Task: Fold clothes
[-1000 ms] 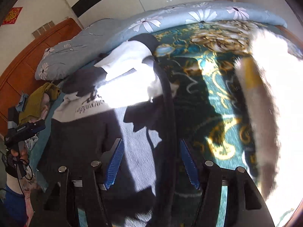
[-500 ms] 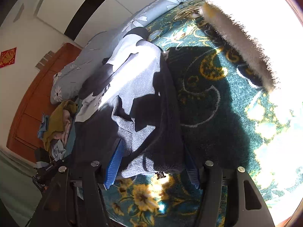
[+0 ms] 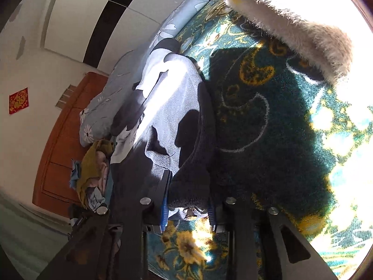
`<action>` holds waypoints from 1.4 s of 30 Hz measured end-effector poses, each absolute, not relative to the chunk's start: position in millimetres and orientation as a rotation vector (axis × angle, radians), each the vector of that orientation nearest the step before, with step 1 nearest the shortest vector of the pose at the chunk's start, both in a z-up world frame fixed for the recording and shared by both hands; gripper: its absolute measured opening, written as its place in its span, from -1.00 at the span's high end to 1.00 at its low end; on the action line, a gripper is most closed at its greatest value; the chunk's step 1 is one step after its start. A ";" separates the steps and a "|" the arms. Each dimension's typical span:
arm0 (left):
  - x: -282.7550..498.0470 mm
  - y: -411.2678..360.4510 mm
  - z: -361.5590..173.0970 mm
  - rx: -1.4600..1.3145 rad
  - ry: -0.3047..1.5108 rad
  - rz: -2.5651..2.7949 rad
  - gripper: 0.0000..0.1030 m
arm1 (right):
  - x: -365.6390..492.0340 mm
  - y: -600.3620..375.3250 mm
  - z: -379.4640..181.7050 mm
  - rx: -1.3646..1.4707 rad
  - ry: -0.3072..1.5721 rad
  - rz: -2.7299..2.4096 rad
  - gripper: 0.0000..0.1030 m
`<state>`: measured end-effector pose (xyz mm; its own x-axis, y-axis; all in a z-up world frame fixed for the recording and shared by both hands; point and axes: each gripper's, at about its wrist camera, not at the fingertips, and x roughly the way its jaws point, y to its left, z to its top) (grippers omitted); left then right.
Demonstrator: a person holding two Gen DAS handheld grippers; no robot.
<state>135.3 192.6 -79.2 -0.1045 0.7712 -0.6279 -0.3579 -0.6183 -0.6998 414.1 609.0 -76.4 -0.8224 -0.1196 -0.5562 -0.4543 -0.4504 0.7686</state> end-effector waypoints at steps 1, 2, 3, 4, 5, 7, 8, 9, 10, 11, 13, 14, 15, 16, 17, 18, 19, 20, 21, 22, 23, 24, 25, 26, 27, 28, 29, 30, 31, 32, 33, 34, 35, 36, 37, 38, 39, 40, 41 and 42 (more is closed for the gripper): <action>135.0 192.6 -79.5 -1.376 -0.482 1.823 -0.25 | 414.3 609.9 -77.1 -0.820 1.519 2.369 0.52; 134.6 192.9 -79.6 -1.379 -0.482 1.822 -0.25 | 415.1 610.9 -77.5 -0.812 1.522 2.370 0.54; 133.9 193.0 -79.8 -1.384 -0.481 1.820 -0.25 | 415.8 612.0 -77.9 -0.804 1.527 2.373 0.54; 133.1 192.7 -79.8 -1.391 -0.483 1.816 -0.25 | 416.2 613.0 -78.5 -0.793 1.539 2.379 0.54; 132.7 192.3 -79.6 -1.397 -0.487 1.814 -0.25 | 415.3 613.5 -79.2 -0.788 1.548 2.383 0.54; 132.4 192.5 -79.8 -1.406 -0.488 1.810 -0.24 | 412.3 613.3 -79.2 -0.799 1.542 2.383 0.54; 132.5 193.3 -79.7 -1.409 -0.489 1.807 -0.25 | 410.8 613.1 -78.9 -0.806 1.536 2.385 0.51; 132.7 194.3 -79.5 -1.412 -0.491 1.797 -0.25 | 409.2 612.7 -77.9 -0.814 1.520 2.391 0.49; 133.4 195.6 -79.2 -1.413 -0.495 1.781 -0.25 | 407.5 612.2 -76.9 -0.823 1.504 2.398 0.49; 134.2 197.5 -79.0 -1.413 -0.495 1.770 -0.24 | 406.0 612.0 -76.4 -0.830 1.494 2.402 0.47; 135.0 200.7 -79.0 -1.415 -0.476 1.774 -0.24 | 403.6 613.6 -77.4 -0.828 1.503 2.398 0.46; 134.9 200.9 -79.3 -1.418 -0.480 1.770 -0.24 | 402.6 614.4 -77.7 -0.827 1.505 2.397 0.46; 134.7 201.1 -79.6 -1.420 -0.483 1.766 -0.25 | 402.0 615.7 -78.0 -0.826 1.508 2.398 0.46; 134.6 200.9 -79.9 -1.423 -0.491 1.759 -0.25 | 401.4 616.5 -78.6 -0.824 1.514 2.397 0.46; 135.0 200.0 -80.0 -1.425 -0.501 1.750 -0.24 | 400.9 617.0 -79.5 -0.822 1.521 2.394 0.46; 136.1 198.8 -79.7 -1.427 -0.503 1.750 -0.21 | 400.4 617.5 -80.2 -0.819 1.528 2.392 0.46; 137.0 197.3 -79.9 -1.431 -0.498 1.761 -0.15 | 400.1 617.9 -80.4 -0.814 1.534 2.391 0.46; 137.3 195.8 -80.6 -1.440 -0.492 1.778 0.03 | 400.1 618.1 -80.3 -0.810 1.539 2.389 0.46; 137.2 193.5 -81.9 -1.450 -0.494 1.791 0.29 | 400.1 618.3 -80.2 -0.805 1.544 2.387 0.46; 136.6 190.4 -83.7 -1.460 -0.503 1.802 0.43 | 400.1 618.4 -80.0 -0.801 1.547 2.386 0.46; 136.0 187.2 -85.4 -1.470 -0.513 1.812 0.56 | 400.1 618.1 -79.7 -0.801 1.545 2.384 0.46; 135.6 184.0 -87.3 -1.477 -0.530 1.813 0.58 | 400.3 617.4 -79.1 -0.801 1.539 2.382 0.47; 135.8 181.8 -88.5 -1.476 -0.546 1.811 0.59 | 400.7 616.7 -78.2 -0.801 1.531 2.381 0.49; 136.5 180.6 -88.8 -1.473 -0.554 1.814 0.63 | 401.5 615.7 -76.6 -0.801 1.518 2.382 0.52; 137.8 179.7 -88.0 -1.466 -0.555 1.822 0.67 | 402.6 614.9 -74.9 -0.800 1.506 2.383 0.54; 139.6 179.3 -85.4 -1.454 -0.548 1.834 0.69 | 404.9 614.7 -72.7 -0.795 1.497 2.387 0.55; 141.4 178.9 -81.4 -1.437 -0.542 1.845 0.73 | 407.3 613.6 -69.7 -0.781 1.490 2.393 0.56; 142.9 178.5 -76.5 -1.419 -0.535 1.856 0.74 | 410.2 612.7 -66.2 -0.766 1.483 2.398 0.58; 144.7 177.3 -70.9 -1.399 -0.528 1.867 0.75 | 412.8 611.3 -62.5 -0.754 1.476 2.406 0.58; 146.8 175.4 -64.6 -1.378 -0.520 1.877 0.76 | 415.1 608.8 -58.5 -0.752 1.464 2.418 0.59; 148.9 173.5 -58.3 -1.357 -0.511 1.887 0.77 | 417.3 606.4 -54.5 -0.749 1.451 2.431 0.59; 151.1 170.7 -52.8 -1.338 -0.501 1.894 0.77 | 419.6 603.7 -50.6 -0.749 1.438 2.443 0.59; 153.9 167.2 -48.5 -1.322 -0.490 1.898 0.77 | 421.8 600.4 -47.7 -0.751 1.427 2.451 0.59; 157.0 163.2 -45.4 -1.311 -0.483 1.901 0.78 | 424.4 597.0 -46.1 -0.748 1.429 2.453 0.60; 159.8 158.6 -43.2 -1.300 -0.480 1.903 0.78 | 427.0 593.6 -44.5 -0.745 1.430 2.455 0.60; 161.8 154.7 -41.7 -1.291 -0.476 1.904 0.78 | 429.2 590.3 -43.2 -0.743 1.431 2.459 0.60; 161.3 153.1 -42.7 -1.292 -0.472 1.906 0.78 | 430.4 586.8 -43.1 -0.744 1.433 2.464 0.60; 159.3 152.9 -45.4 -1.301 -0.465 1.908 0.78 | 431.1 584.0 -43.6 -0.749 1.431 2.468 0.60; 157.3 152.7 -48.2 -1.310 -0.459 1.911 0.78 | 430.2 582.7 -45.6 -0.770 1.418 2.464 0.60; 154.6 154.0 -52.0 -1.324 -0.453 1.912 0.78 | 429.0 582.0 -48.2 -0.790 1.410 2.458 0.60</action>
<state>154.6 154.0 -52.0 -0.1808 0.7462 -0.6407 -0.3793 -0.6539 -0.6546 429.0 582.0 -48.2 -0.8371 -0.0890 -0.5397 -0.4209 -0.5255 0.7394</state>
